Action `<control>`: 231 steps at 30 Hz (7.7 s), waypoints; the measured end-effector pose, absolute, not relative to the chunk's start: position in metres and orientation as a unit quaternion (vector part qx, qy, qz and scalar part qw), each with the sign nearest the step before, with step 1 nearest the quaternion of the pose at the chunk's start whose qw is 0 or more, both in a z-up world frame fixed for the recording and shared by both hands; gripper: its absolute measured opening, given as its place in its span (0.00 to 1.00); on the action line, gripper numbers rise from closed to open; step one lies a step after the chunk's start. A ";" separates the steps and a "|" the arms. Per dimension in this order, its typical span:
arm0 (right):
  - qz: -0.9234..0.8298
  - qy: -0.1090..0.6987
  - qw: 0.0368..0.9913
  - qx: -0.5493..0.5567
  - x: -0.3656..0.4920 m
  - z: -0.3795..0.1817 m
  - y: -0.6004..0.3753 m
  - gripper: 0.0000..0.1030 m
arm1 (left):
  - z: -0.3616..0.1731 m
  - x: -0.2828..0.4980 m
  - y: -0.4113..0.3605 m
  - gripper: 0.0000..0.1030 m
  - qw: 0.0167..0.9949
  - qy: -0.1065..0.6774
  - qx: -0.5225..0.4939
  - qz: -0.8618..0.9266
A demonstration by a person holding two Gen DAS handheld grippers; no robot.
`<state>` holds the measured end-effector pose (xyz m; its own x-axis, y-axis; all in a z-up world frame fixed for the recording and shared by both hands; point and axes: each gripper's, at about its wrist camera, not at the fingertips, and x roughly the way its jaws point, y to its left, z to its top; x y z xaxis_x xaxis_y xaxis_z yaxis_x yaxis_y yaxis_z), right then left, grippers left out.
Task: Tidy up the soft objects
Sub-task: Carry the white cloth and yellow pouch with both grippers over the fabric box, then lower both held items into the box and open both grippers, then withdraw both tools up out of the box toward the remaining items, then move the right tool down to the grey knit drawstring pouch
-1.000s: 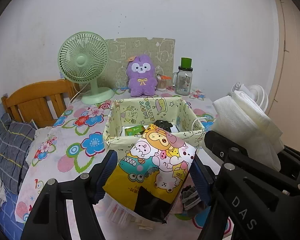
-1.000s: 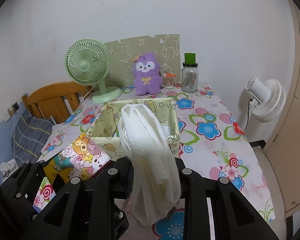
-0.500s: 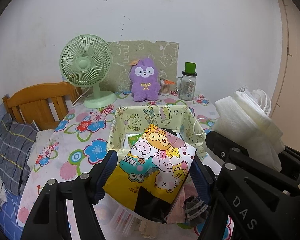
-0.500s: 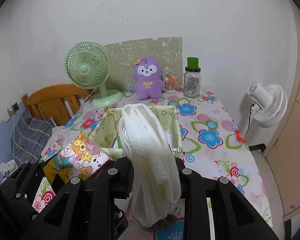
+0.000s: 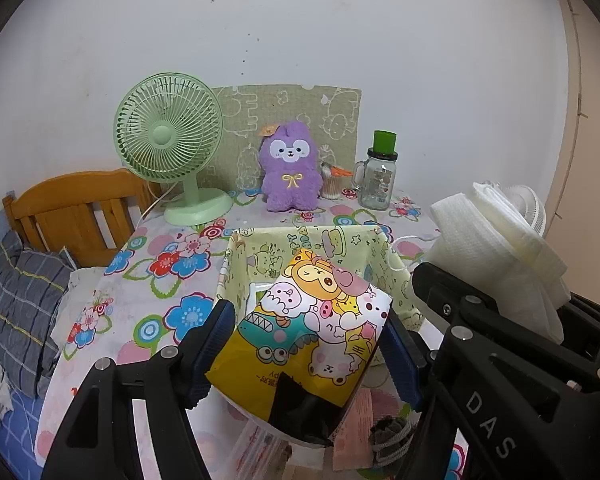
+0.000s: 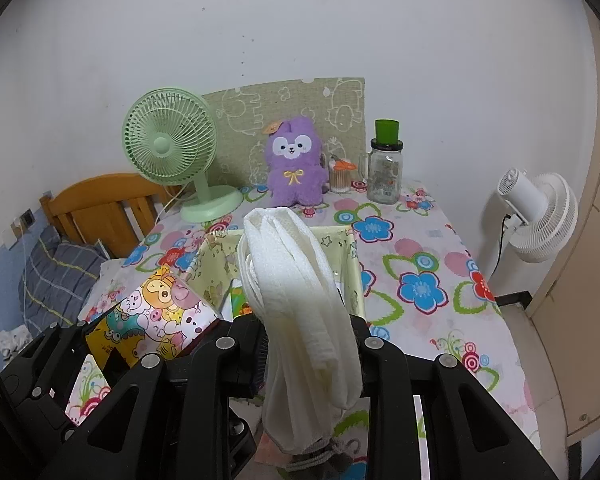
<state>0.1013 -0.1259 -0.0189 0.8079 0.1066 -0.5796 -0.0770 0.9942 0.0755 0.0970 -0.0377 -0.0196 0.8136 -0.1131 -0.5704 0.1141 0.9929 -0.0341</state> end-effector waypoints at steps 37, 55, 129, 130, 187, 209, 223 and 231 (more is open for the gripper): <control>0.055 0.323 0.944 0.030 0.175 -0.031 -0.131 0.29 | -0.030 0.171 -0.044 0.68 0.947 0.317 0.005 -0.055; 0.072 0.344 0.936 0.027 0.219 -0.052 -0.125 0.29 | -0.049 0.213 -0.040 0.68 0.938 0.342 0.007 -0.048; 0.067 0.325 0.943 -0.009 0.174 -0.046 -0.121 0.88 | -0.044 0.161 -0.038 0.94 0.942 0.333 0.010 -0.050; 0.067 0.322 0.944 -0.009 0.171 -0.045 -0.121 0.88 | -0.043 0.159 -0.038 0.94 0.942 0.331 0.010 -0.050; 0.055 0.286 0.957 -0.002 0.070 -0.050 -0.133 0.96 | -0.045 0.065 -0.045 1.00 0.953 0.291 0.008 -0.085; 0.061 0.320 0.946 0.010 0.070 -0.090 -0.134 0.96 | -0.085 0.062 -0.044 1.00 0.943 0.323 0.012 -0.081; 0.059 0.360 0.931 0.018 0.078 -0.122 -0.135 0.93 | -0.113 0.071 -0.044 0.99 0.930 0.359 0.014 -0.078; 0.052 0.382 0.922 0.031 0.082 -0.138 -0.139 0.89 | -0.125 0.073 -0.048 0.99 0.922 0.378 0.022 -0.079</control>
